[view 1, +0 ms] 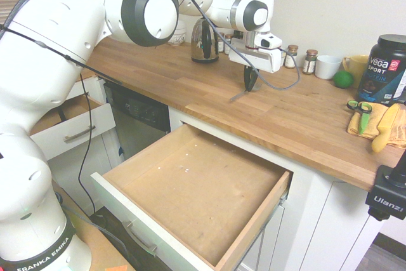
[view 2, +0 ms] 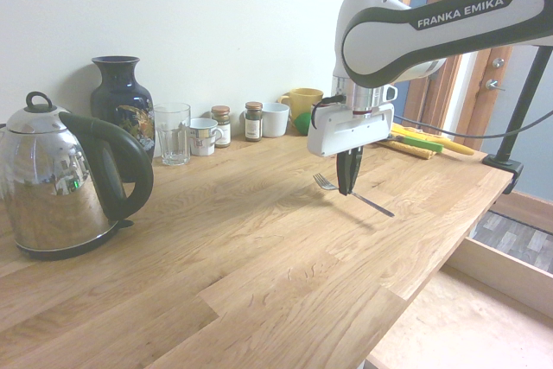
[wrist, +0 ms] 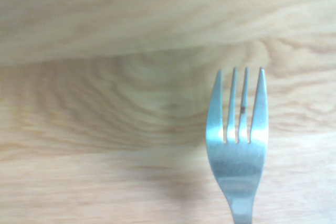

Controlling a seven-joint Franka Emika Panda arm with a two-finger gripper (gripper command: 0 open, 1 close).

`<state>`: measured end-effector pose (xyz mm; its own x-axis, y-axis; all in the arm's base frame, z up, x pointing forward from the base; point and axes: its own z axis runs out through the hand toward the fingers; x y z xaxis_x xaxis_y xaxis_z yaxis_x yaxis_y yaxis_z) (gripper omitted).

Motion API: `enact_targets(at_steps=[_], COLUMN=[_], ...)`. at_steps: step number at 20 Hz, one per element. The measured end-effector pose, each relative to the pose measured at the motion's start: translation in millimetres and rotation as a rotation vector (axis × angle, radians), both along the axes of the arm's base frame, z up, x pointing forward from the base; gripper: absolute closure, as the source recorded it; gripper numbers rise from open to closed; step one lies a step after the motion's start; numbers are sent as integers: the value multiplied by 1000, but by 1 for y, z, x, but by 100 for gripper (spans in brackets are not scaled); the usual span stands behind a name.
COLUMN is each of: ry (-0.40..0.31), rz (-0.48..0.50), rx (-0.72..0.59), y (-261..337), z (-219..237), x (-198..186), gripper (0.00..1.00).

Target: Put fork in the drawer

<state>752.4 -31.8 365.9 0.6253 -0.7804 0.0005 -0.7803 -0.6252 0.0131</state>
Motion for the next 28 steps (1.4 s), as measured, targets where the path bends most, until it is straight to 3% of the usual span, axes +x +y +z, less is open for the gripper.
enact_targets(at_steps=[5, 12, 19, 28], ry=[-58, -107, -123, -124], rz=[22, 39, 34, 54], rx=[-1, 0, 2, 1], y=[12, 14, 10, 28], z=[32, 68, 79, 51], x=[-4, -44, -106, -208], gripper=[100, 100, 100, 100])
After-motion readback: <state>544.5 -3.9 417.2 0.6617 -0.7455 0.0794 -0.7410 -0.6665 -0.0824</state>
